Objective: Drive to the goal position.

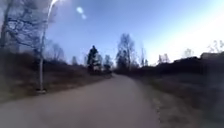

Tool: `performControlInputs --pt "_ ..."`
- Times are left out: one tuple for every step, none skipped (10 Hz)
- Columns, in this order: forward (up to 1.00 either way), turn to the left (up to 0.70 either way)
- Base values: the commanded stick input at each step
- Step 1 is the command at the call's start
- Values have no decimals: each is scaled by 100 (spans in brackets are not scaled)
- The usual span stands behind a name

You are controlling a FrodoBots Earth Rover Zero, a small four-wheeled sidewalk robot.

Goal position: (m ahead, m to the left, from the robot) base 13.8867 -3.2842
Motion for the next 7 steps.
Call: performControlInputs --pt "100 0" --pt "100 0" --pt "100 0" --pt "100 0" --pt "100 0" --pt "100 0" --pt "100 -20"
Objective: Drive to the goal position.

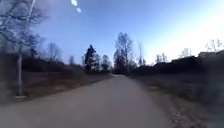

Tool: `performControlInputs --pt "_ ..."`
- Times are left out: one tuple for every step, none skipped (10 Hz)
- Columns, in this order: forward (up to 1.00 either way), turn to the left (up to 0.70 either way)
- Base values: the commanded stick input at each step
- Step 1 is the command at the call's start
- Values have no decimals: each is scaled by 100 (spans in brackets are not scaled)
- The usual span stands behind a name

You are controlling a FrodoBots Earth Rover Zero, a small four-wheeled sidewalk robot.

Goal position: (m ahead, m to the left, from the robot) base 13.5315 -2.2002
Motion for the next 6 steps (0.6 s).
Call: performControlInputs --pt "100 -40" --pt "100 -39" --pt "100 -8" --pt "100 0" --pt "100 0" --pt "100 0"
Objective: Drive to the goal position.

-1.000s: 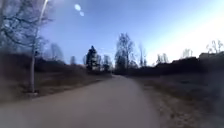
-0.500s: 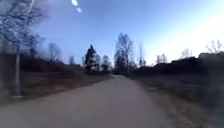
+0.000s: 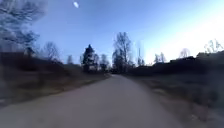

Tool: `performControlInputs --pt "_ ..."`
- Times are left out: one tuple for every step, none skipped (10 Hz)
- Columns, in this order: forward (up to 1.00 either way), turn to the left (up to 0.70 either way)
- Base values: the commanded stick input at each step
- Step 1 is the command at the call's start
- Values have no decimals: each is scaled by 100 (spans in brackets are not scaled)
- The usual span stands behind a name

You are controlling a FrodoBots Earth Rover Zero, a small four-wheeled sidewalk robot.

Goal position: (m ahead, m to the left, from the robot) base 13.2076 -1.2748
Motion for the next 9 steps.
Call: performControlInputs --pt "100 0" --pt "100 0" --pt "100 0" --pt "100 0" --pt "100 0" --pt "100 0" --pt "100 0" --pt "100 0" --pt "100 0"
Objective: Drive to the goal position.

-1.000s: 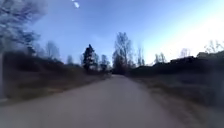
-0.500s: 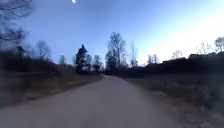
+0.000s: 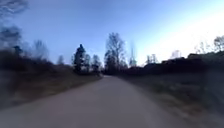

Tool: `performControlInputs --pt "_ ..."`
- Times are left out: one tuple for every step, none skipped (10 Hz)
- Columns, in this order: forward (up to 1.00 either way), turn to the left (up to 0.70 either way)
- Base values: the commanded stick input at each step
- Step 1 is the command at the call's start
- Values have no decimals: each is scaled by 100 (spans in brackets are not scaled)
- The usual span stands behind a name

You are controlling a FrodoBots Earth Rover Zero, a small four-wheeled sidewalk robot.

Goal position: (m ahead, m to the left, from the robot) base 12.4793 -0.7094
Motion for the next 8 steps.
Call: performControlInputs --pt "100 0" --pt "100 0" --pt "100 0" --pt "100 0" --pt "100 0" --pt "100 0" --pt "100 0" --pt "100 0"
